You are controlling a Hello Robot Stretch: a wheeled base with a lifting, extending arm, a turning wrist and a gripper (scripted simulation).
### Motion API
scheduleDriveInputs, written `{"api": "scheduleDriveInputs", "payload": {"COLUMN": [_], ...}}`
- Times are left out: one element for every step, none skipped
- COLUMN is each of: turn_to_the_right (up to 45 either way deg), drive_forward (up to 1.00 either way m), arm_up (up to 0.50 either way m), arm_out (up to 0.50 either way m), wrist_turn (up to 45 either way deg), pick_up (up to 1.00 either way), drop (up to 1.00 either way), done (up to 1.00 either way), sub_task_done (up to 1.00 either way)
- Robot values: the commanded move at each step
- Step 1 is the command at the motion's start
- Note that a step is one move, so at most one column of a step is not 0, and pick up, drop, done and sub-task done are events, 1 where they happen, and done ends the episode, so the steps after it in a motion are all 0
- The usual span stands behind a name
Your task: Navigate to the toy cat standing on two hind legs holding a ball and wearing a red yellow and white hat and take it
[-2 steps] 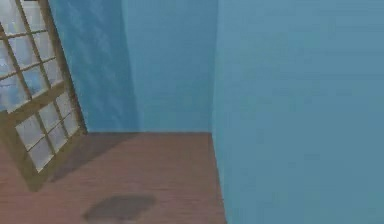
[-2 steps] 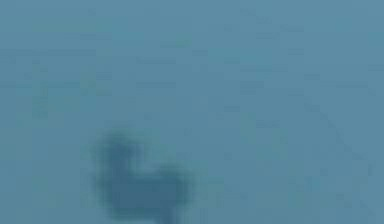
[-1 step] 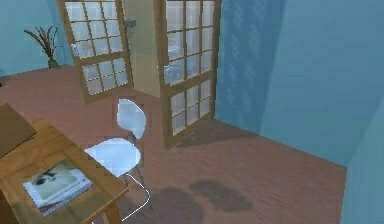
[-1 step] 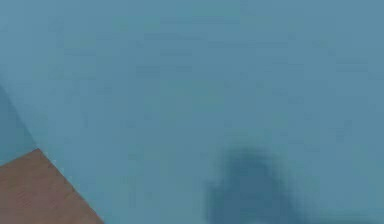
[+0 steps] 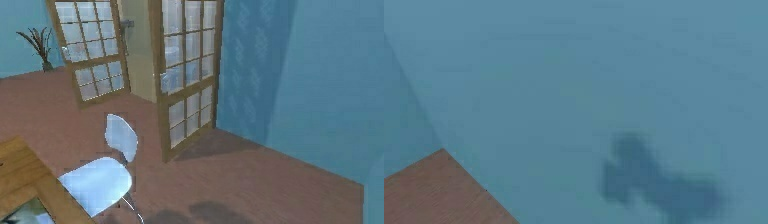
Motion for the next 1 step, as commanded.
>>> {"api": "scheduleDriveInputs", "payload": {"turn_to_the_right": [-3.0], "drive_forward": [0.00], "arm_up": [0.00], "arm_out": [0.00], "wrist_turn": [0.0], "pick_up": [0.00], "drop": [0.00], "done": [0.00], "sub_task_done": [0.00]}}
